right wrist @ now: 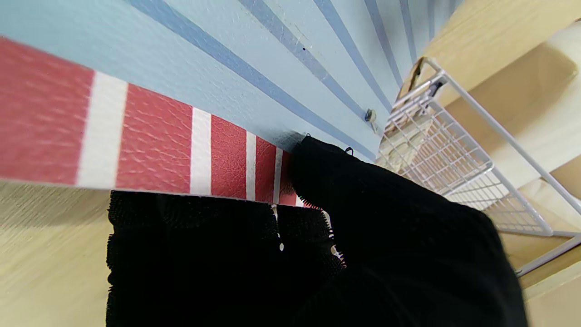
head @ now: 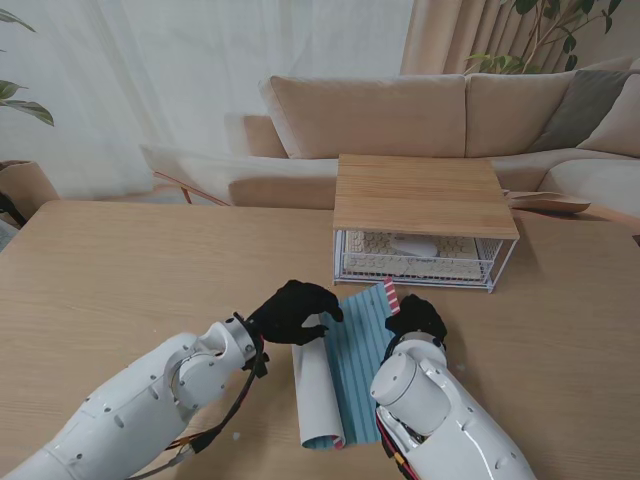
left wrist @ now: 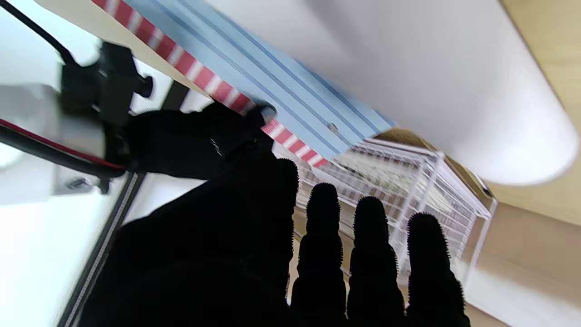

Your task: Unroll the mouse pad and set up the keyboard and mouse from the tabletop organizer

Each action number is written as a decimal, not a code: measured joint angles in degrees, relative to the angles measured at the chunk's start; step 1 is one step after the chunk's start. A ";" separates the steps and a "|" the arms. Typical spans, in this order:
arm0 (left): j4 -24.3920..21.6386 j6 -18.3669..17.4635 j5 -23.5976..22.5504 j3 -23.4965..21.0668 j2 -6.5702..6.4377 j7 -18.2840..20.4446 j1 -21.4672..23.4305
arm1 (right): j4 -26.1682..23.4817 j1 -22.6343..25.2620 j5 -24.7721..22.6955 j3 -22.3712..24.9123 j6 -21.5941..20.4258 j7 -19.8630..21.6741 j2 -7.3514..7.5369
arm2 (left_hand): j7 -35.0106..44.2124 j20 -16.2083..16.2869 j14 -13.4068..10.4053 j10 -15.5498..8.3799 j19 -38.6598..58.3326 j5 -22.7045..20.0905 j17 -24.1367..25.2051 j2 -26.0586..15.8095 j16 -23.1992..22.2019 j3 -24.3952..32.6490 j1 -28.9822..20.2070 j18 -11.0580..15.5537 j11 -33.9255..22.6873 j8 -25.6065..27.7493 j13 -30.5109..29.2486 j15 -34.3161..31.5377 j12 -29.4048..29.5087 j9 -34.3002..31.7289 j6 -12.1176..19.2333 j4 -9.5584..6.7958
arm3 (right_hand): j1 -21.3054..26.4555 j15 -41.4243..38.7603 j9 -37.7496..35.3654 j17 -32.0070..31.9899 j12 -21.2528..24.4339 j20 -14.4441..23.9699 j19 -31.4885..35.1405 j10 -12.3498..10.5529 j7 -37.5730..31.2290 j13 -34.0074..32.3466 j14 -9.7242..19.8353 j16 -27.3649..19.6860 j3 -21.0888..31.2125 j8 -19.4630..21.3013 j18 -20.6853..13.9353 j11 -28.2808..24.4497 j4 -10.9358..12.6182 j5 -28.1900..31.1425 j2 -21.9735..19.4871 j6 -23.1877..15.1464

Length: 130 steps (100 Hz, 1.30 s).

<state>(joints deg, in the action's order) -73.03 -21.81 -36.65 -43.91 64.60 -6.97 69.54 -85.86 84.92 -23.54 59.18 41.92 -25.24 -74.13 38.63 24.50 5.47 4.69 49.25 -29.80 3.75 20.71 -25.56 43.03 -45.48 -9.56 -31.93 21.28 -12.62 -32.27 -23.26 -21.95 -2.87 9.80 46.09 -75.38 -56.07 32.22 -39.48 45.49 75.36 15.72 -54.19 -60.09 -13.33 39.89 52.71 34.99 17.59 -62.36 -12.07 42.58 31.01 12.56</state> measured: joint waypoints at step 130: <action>-7.05 -7.37 -13.61 -20.79 -5.26 4.38 11.13 | -1.10 0.88 -0.79 -0.06 1.06 -0.10 -0.13 | -3.51 0.25 -0.53 0.00 0.88 0.70 -0.46 -2.77 0.82 -3.18 3.59 -0.30 1.16 0.00 0.02 0.61 0.73 0.01 0.17 0.00 | 0.01 0.01 0.77 -0.57 0.00 -0.15 0.02 0.30 -0.44 0.00 0.01 0.00 0.05 0.01 0.00 -0.67 0.00 -0.80 -0.66 0.10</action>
<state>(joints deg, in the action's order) -80.08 -29.18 -50.27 -64.70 59.34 -2.59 80.68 -86.97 85.80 -24.32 59.12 42.98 -25.34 -74.26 35.12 24.75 4.94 4.69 50.13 -29.10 3.30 17.94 -24.74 39.84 -41.89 -9.86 -30.76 21.28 -12.60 -31.66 -22.53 -21.95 -2.70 9.80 46.10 -75.37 -55.31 31.65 -39.48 45.34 75.38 16.03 -54.63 -60.09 -13.32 39.89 52.75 35.00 17.59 -63.02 -12.08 41.78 30.35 12.66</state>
